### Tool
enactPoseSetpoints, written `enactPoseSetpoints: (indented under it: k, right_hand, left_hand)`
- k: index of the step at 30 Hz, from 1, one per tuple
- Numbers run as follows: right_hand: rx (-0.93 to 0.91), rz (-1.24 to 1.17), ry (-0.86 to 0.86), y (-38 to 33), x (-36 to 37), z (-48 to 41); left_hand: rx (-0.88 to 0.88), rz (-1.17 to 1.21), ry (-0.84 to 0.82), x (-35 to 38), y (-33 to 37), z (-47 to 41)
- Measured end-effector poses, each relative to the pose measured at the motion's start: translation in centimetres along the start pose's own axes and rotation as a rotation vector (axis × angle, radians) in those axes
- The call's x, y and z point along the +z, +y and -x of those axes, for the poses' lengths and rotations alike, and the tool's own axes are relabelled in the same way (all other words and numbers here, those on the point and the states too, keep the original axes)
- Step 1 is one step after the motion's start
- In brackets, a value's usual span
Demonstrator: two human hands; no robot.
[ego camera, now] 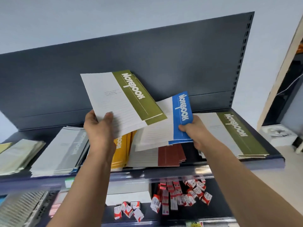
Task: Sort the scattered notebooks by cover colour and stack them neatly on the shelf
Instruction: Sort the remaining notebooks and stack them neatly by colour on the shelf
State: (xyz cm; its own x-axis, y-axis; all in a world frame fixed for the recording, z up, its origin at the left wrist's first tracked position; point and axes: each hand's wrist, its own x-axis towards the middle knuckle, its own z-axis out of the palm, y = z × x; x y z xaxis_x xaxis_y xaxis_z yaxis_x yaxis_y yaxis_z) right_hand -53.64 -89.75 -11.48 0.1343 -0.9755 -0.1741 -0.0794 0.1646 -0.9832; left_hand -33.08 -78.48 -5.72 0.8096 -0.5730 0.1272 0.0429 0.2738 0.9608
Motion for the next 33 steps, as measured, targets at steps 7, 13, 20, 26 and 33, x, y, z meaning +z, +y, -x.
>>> enactPoseSetpoints:
  k: [7, 13, 20, 26, 33]
  right_hand:
    - [-0.010, 0.730, 0.064, 3.1, 3.0, 0.7]
    - [-0.179, 0.664, 0.237, 1.3, -3.5, 1.9]
    - [-0.142, 0.765, 0.439, 1.2, -12.9, 3.0]
    - [-0.147, 0.902, 0.328, 1.5, -18.3, 1.9]
    - [-0.057, 0.977, 0.004, 3.3, -20.8, -0.9]
  left_hand:
    - [-0.131, -0.062, -0.155, -2.2, -1.3, -1.1]
    - [-0.280, -0.112, -0.342, 2.4, -4.3, 0.9]
    - [-0.325, -0.174, -0.511, 12.4, -8.2, 6.7]
    - [-0.356, -0.197, -0.497, 18.0, -10.9, 10.5]
    - [-0.066, -0.765, -0.591, 19.6, -13.4, 12.6]
